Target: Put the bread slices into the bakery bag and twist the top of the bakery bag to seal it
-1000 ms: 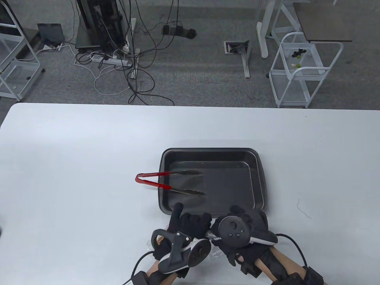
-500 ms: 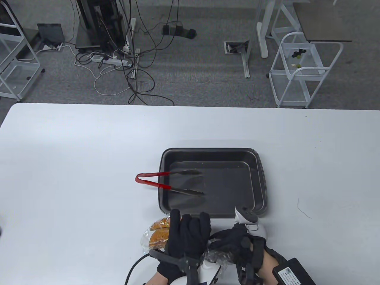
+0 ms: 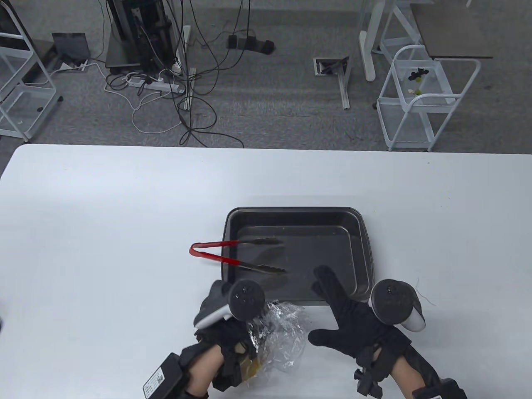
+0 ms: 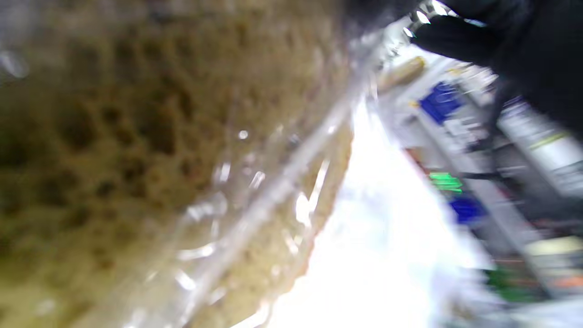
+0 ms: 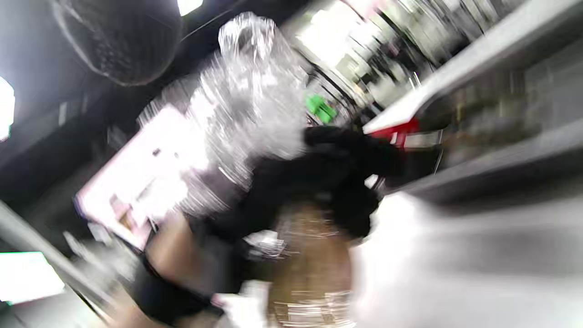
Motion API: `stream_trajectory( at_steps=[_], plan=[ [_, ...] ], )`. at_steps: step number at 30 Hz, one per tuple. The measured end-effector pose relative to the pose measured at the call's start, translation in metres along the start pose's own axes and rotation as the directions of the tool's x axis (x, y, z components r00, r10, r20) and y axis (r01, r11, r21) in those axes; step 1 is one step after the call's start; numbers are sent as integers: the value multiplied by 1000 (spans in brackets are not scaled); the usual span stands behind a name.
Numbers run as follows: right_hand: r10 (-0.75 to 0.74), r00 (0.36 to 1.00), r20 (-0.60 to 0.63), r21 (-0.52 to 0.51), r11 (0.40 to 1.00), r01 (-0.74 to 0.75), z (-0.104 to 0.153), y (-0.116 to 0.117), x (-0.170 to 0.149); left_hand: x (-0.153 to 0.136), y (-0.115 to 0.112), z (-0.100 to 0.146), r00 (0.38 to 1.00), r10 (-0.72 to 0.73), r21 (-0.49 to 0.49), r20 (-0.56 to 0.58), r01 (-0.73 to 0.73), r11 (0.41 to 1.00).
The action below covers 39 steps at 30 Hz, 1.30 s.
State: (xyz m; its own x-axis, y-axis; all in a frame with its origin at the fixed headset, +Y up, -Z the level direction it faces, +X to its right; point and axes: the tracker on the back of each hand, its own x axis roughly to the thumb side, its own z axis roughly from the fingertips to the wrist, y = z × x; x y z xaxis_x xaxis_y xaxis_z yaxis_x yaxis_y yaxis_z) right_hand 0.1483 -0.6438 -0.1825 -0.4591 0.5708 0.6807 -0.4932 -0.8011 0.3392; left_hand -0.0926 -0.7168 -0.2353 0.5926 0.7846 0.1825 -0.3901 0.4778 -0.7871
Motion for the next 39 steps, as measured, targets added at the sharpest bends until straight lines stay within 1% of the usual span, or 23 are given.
stream_trajectory(
  at_steps=[2, 3, 4, 6, 7, 8, 10, 12, 13, 15, 19, 22, 23, 27, 29, 31, 32, 34, 35, 36, 37, 38, 39],
  plan=[
    [355, 931, 87, -89, 933, -348, 2, 4, 22, -4, 3, -7, 976, 182, -169, 116, -161, 972],
    [550, 826, 123, -149, 833, -532, 3, 7, 33, -6, 3, -10, 957, 256, -228, 138, -221, 948],
    [657, 740, 143, -191, 752, -631, 4, 10, 39, -6, 3, -13, 944, 294, -259, 146, -251, 933],
    [882, 438, 172, -303, 471, -829, 2, 20, 51, -7, -2, -21, 925, 348, -354, 154, -277, 893],
    [919, 344, 192, -335, 391, -857, 0, 24, 53, -8, -5, -23, 923, 358, -377, 144, -283, 882],
    [955, 212, 208, -378, 278, -883, -3, 30, 54, -7, -9, -26, 913, 379, -404, 150, -293, 866],
    [977, 43, 208, -420, 129, -898, -8, 38, 53, -4, -17, -29, 897, 404, -437, 179, -295, 850],
    [980, -39, 196, -464, 58, -884, -13, 42, 51, 0, -25, -31, 879, 429, -468, 207, -296, 832],
    [977, -44, 208, -483, 64, -873, -16, 44, 50, 3, -29, -32, 867, 451, -493, 214, -302, 816],
    [971, -4, 237, -496, 118, -860, -21, 49, 46, 9, -36, -34, 838, 493, -533, 232, -314, 785],
    [973, -9, 230, -547, 121, -828, -26, 55, 43, 20, -51, -38, 805, 538, -597, 248, -311, 740],
    [967, 52, 248, -570, 190, -799, -25, 52, 48, 22, -54, -40, 795, 552, -606, 253, -315, 731],
    [964, 62, 258, -575, 204, -792, -25, 52, 50, 22, -54, -41, 805, 537, -599, 251, -307, 739],
    [958, 15, 285, -563, 180, -807, -24, 52, 54, 17, -48, -43, 848, 484, -545, 217, -307, 781],
    [963, -4, 271, -498, 136, -856, -21, 52, 53, 12, -34, -36, 918, 359, -392, 170, -271, 879],
    [973, 8, 232, -444, 113, -889, -21, 52, 49, 11, -22, -25, 953, 241, -240, 186, -194, 951],
    [974, 42, 223, -383, 127, -915, -20, 51, 46, 12, -16, -17, 970, 165, -149, 179, -139, 979],
    [966, 166, 196, -335, 225, -915, -19, 48, 42, 20, -13, -4, 983, 20, -41, 183, -13, 999],
    [940, 279, 195, -286, 327, -901, -20, 48, 42, 26, -15, 2, 985, -64, 22, 157, 61, 998],
    [919, 357, 167, -237, 389, -890, -22, 47, 42, 33, -18, 8, 975, -181, 110, 129, 167, 980],
    [907, 399, 135, -182, 419, -890, -25, 46, 41, 39, -21, 12, 957, -275, 188, 91, 255, 948],
    [878, 467, 101, -91, 476, -875, -27, 44, 39, 45, -26, 17, 928, -370, 272, 35, 348, 897],
    [824, 564, 52, -5, 565, -825, -29, 40, 34, 51, -32, 20, 878, -478, 350, -22, 454, 819]
  ],
)
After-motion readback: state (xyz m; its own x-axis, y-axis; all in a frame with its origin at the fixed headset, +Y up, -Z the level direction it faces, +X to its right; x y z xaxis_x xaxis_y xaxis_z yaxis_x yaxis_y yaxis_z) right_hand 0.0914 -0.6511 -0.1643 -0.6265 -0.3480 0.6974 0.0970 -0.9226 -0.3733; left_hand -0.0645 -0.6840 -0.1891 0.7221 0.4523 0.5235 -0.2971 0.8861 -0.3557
